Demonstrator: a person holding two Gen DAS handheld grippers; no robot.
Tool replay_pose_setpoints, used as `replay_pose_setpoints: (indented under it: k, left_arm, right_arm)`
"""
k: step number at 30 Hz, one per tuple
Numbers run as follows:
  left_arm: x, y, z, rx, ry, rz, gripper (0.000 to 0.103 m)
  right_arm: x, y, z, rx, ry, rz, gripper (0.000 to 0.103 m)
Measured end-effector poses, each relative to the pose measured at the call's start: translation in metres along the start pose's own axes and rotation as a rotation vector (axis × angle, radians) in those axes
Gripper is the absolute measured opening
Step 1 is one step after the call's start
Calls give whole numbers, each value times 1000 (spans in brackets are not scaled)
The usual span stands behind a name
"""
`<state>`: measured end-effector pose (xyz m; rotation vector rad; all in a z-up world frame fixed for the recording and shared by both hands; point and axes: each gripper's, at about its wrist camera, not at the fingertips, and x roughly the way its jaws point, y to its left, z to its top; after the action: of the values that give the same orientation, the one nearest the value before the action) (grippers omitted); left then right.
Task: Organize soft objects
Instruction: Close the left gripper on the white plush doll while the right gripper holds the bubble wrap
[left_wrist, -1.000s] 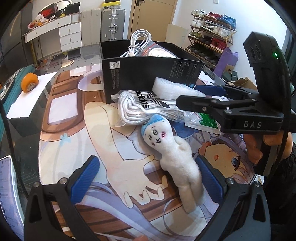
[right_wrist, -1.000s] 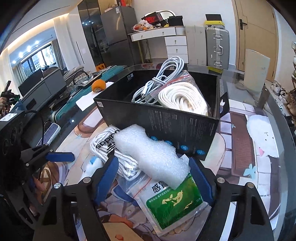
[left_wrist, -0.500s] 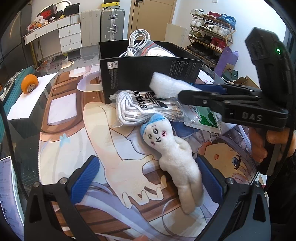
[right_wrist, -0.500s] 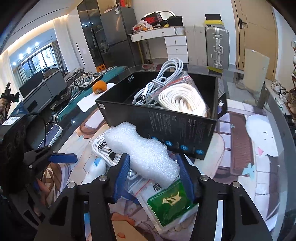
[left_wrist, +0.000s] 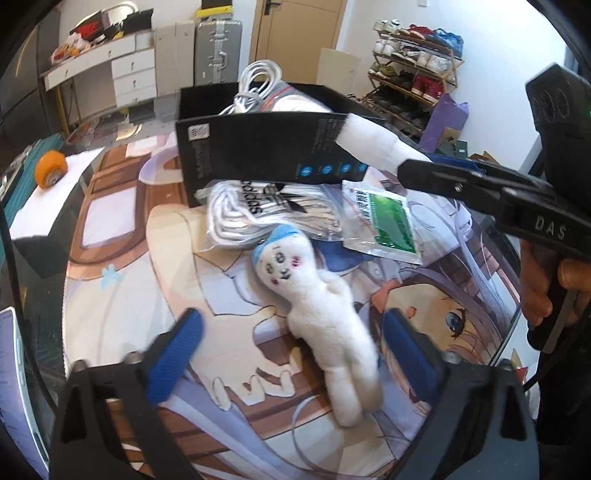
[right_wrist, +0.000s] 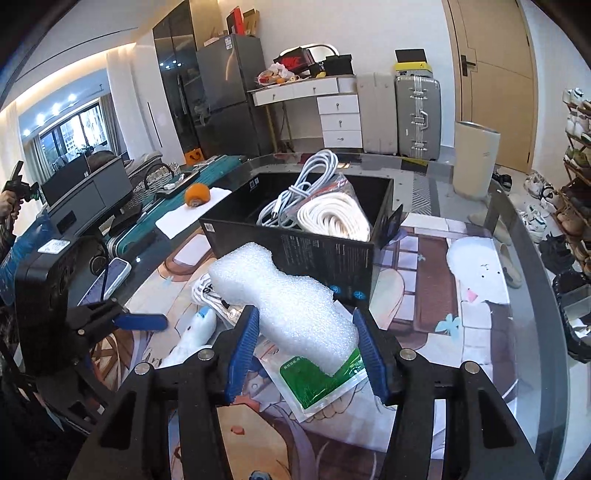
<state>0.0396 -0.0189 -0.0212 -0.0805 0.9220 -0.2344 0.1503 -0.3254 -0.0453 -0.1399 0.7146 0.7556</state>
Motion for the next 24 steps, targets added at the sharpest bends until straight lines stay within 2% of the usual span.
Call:
replay_pose_setpoints:
  k: [1,3,5,14,24]
  left_arm:
    - [-1,-2,0,14,-5,2,72]
    - [-2,-7,-1,41,-14,-10,46]
    - [-3,-10,-2,56,-21,-39,35]
    - [-18,-24,0,109,-73,-92,20]
    - [-43,-17,12,107,-163,-109,19]
  right_arm:
    - [-2,1,0,-3,-5,2,53]
    - [-4,0,1,-6,-9,1,53]
    - [-6,-1,1,-8,-12,-1,53]
    - [-11,-4,3,-1,-30,-11,53]
    - [-27,-5,8,-3,-84,-21,53]
